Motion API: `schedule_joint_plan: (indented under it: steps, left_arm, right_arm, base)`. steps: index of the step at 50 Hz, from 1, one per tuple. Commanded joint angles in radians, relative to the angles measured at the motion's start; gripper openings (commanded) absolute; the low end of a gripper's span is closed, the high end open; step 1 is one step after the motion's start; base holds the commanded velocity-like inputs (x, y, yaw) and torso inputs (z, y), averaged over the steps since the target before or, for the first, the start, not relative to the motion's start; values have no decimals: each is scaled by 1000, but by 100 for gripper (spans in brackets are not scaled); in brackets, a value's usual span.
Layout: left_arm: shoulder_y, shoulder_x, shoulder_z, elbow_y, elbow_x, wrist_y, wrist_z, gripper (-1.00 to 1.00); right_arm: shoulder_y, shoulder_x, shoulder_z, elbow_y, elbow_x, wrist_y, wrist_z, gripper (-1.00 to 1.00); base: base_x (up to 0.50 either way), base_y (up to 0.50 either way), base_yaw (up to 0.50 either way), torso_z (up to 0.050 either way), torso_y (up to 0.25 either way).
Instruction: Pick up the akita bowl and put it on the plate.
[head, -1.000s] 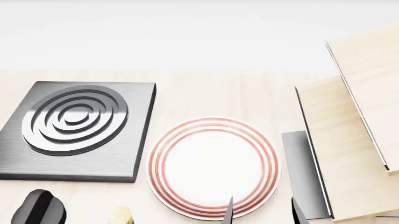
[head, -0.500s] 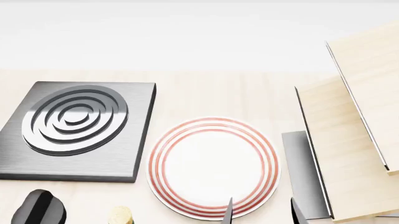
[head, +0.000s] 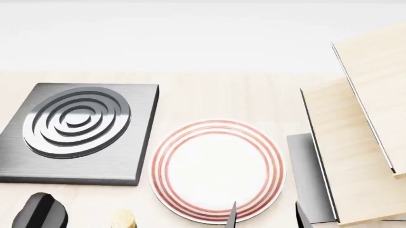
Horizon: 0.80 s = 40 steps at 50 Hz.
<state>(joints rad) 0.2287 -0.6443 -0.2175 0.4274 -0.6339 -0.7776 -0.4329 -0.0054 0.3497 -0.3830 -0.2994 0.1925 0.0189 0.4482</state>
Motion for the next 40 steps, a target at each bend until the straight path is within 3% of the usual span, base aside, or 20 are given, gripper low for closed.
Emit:
schedule_joint_plan:
  steps: [1,11,40]
  left_arm:
    - [-2,12,49,-78,2,-9,90,-100]
    - [2,5,60,-67,4,-11,93,-100]
    - [22,7,-101,188,13,49,-44,-100]
  right_arm:
    - [0,2,-1,-1,3,-1,2,100]
    - [-2,5,-1,-2,8,-7,2,100]
    - [-3,9,-4,5,14,-15,7,100]
  base:
    - [0,0,-4,0,0]
    - [7,0,-5,-4,0]
    - [3,0,-2,-1,0]
